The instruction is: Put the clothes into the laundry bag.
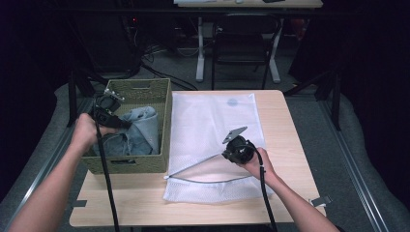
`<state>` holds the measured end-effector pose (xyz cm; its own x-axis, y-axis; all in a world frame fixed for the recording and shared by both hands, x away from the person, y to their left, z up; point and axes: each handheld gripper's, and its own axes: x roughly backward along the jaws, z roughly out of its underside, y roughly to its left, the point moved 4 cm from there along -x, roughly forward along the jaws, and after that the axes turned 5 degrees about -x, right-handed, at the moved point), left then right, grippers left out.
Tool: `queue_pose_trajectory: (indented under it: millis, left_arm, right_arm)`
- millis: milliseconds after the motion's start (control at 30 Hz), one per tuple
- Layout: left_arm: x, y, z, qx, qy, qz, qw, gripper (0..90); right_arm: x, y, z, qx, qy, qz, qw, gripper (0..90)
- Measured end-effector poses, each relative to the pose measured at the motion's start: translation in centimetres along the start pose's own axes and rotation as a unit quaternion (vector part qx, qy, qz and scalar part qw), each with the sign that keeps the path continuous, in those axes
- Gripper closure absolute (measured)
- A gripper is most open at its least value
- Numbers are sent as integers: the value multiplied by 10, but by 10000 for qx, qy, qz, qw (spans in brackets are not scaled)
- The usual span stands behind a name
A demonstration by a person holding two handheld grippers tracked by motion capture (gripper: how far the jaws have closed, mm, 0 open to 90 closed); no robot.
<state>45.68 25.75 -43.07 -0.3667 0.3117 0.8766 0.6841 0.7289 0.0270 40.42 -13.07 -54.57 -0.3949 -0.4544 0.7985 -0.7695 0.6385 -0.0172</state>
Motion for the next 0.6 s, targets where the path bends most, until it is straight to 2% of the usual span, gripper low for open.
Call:
queue_pose_trajectory:
  millis: [400,600]
  left_arm:
    - [28,-4,-16,-154,-122,-128,9997,777]
    - [40,-4,-24,-163,-163,-184,9996,777]
  right_arm:
    - [1,-2,1,-14,-24,-9,10000,879]
    - [3,-3,1,-31,-39,20,10000,879]
